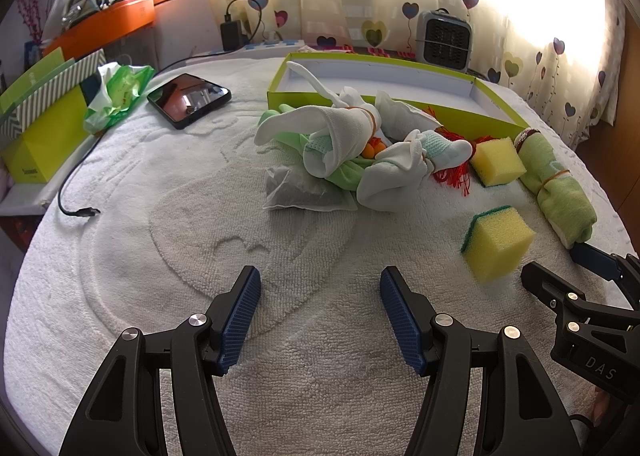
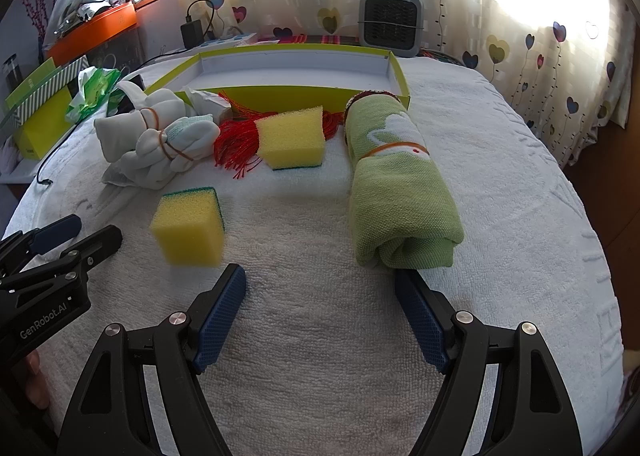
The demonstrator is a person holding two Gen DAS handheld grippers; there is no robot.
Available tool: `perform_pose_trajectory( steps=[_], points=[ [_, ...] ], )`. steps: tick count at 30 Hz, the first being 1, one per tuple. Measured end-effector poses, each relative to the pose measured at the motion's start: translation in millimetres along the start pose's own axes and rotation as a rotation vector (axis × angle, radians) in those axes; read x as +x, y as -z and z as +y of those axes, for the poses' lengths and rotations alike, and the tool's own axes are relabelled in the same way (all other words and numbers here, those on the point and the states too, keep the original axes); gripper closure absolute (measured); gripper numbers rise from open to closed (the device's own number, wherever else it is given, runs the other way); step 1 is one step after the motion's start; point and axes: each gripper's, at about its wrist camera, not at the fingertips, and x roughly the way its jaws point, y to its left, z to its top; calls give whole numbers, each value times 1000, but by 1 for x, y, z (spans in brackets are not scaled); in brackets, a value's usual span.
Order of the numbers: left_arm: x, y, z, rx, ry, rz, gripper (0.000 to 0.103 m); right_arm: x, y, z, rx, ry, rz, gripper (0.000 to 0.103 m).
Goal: Organize soft objects
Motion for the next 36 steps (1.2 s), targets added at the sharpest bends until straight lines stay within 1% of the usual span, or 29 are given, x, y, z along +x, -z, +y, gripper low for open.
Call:
perform_pose_trajectory(
  steps=[27, 34, 36],
  points=[
    [0, 0, 0, 3, -2, 0, 41, -1, -1, 0, -5, -10, 2, 26],
    [-1, -1, 4, 16, 12, 15, 41, -5, 1, -3, -40, -52, 1, 26],
    [-4, -1, 4, 14, 31, 21, 41, -7, 2, -7, -46, -75, -3, 26]
  ],
)
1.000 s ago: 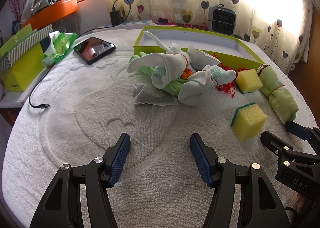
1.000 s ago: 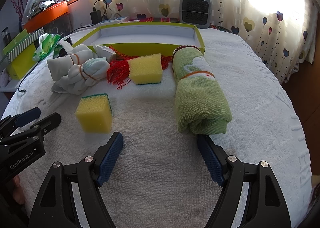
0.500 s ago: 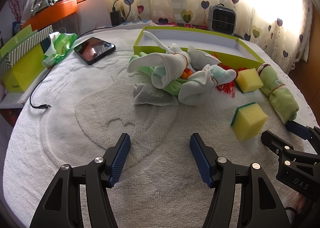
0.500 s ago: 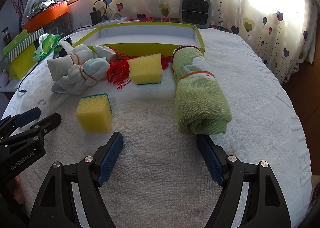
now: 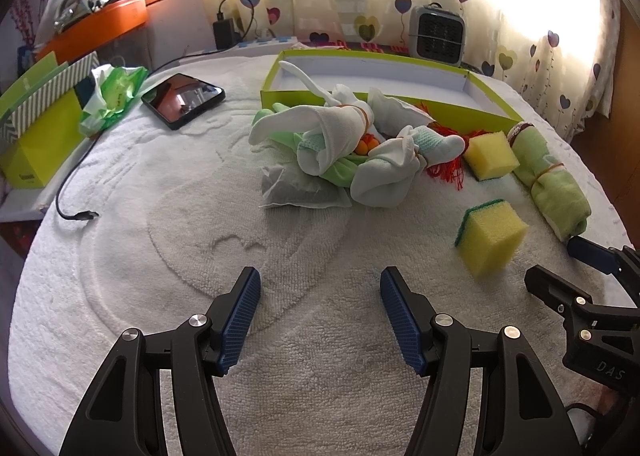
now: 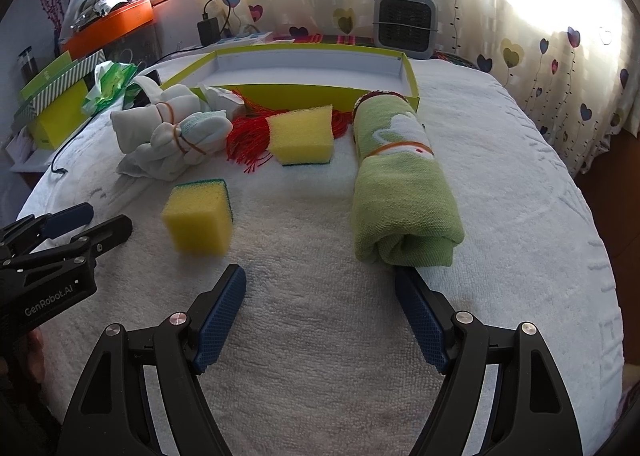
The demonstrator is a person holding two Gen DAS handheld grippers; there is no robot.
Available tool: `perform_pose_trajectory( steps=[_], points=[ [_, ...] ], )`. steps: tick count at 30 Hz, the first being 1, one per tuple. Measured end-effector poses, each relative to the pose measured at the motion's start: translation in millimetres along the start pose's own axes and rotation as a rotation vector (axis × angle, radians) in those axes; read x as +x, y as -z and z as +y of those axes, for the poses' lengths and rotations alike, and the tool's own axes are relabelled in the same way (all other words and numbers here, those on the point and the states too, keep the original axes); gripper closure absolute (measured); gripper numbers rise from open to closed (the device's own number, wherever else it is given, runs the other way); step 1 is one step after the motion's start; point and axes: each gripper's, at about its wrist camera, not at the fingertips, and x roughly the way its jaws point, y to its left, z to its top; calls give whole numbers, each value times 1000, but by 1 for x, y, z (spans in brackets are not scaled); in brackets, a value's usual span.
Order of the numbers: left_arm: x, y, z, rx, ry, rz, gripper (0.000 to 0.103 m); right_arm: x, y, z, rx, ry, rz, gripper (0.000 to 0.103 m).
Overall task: Organize soft objects
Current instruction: 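Grasp the yellow sponge with the left gripper while the right gripper grasps the rolled green towel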
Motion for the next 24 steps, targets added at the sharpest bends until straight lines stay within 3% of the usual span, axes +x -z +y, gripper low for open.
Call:
perform_pose_trajectory(
  steps=[4, 17, 24],
  points=[
    [-7, 0, -6, -12, 107, 5, 41, -9, 3, -8, 3, -29, -26, 26],
    [-18, -7, -39, 43, 307, 14, 41, -31, -14, -40, 59, -11, -119, 26],
    [-8, -18, -56, 82, 359, 30, 41, -22, -20, -50, 79, -19, -110, 26]
  ],
)
